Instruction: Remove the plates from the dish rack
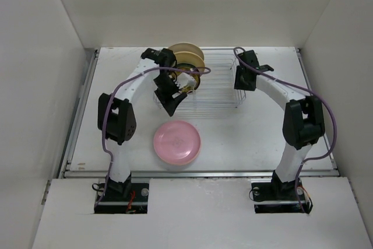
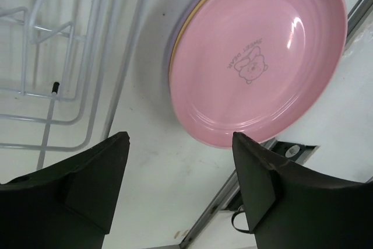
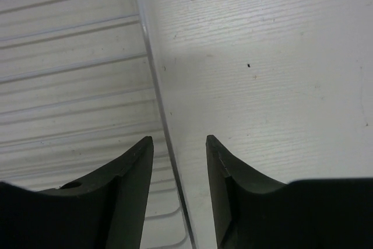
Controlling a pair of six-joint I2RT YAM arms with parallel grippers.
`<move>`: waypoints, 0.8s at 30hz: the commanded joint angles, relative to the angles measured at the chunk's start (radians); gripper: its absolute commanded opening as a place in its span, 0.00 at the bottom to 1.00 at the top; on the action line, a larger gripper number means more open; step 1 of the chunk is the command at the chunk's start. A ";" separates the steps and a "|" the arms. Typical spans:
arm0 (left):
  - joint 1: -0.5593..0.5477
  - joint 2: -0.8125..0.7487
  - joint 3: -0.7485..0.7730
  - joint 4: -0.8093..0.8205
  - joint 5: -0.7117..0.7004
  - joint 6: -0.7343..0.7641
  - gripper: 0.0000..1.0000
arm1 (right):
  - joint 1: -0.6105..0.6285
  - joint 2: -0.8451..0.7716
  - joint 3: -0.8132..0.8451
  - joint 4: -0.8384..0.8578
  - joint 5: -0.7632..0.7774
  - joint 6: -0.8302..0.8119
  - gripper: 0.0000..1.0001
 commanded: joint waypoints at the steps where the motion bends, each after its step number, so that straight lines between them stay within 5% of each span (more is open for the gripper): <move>1: 0.047 -0.059 0.083 -0.243 0.087 -0.043 0.68 | 0.038 -0.082 0.049 0.005 0.060 -0.048 0.48; 7: 0.279 -0.150 0.095 0.205 0.097 -0.495 0.68 | 0.162 -0.179 0.048 0.102 0.042 -0.221 0.55; 10: 0.311 -0.137 0.069 0.322 -0.024 -0.641 0.68 | 0.247 -0.176 0.078 0.151 -0.021 -0.318 0.57; 16: 0.311 0.114 0.251 0.241 -0.083 -0.694 0.63 | 0.302 0.005 0.264 0.189 -0.229 -0.343 0.53; 24: 0.311 0.218 0.279 0.225 -0.061 -0.715 0.51 | 0.302 0.227 0.495 0.167 -0.242 -0.352 0.47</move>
